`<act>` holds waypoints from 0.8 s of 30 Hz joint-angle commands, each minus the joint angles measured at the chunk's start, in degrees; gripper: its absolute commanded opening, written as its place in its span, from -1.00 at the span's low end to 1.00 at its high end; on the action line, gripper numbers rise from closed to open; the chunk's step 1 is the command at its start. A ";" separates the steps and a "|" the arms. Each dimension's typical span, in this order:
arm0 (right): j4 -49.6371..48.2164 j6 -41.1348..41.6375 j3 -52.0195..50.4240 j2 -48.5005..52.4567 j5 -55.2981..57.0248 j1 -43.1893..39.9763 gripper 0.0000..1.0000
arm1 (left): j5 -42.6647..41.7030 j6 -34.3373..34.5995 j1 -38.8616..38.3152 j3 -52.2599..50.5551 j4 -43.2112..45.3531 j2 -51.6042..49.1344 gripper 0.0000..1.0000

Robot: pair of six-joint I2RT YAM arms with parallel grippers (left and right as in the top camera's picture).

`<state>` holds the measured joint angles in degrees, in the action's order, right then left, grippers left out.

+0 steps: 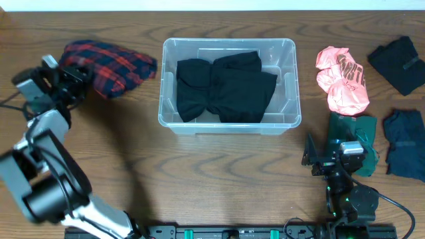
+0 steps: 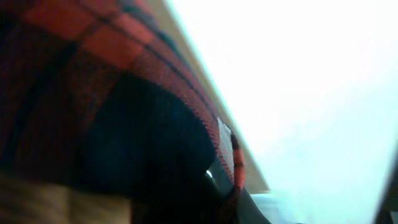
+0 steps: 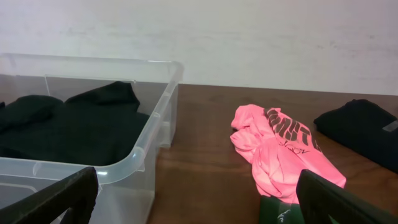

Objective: Pack container
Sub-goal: 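Grasp the red-and-navy plaid shirt with the left gripper, then carry the plaid shirt with the left gripper into the bin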

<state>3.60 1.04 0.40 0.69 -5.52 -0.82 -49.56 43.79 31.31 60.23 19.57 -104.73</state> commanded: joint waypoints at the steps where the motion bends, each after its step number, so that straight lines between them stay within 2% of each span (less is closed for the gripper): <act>1: 0.24 0.61 -0.09 -0.31 0.15 0.37 0.98 | -0.85 3.17 -0.15 0.66 -0.26 10.40 -0.88; 5: 0.22 0.59 -0.09 -0.31 0.15 0.37 0.98 | 1.86 5.05 -1.11 0.66 -2.69 18.84 -0.88; 10: 0.22 0.61 -0.09 -0.31 0.15 0.37 0.99 | 7.04 5.22 -6.16 0.66 -9.92 28.94 -0.88; 17: 0.22 0.61 -0.09 -0.31 0.15 0.37 0.99 | 20.20 7.98 -21.49 0.66 -19.91 38.91 -0.88; 24: 0.22 0.61 -0.09 -0.31 0.15 0.37 0.98 | 39.15 12.79 -40.24 0.66 -25.00 40.35 -0.88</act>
<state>3.60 1.04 0.40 0.69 -5.52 -0.82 -22.09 53.47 -3.95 60.23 -5.28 -64.93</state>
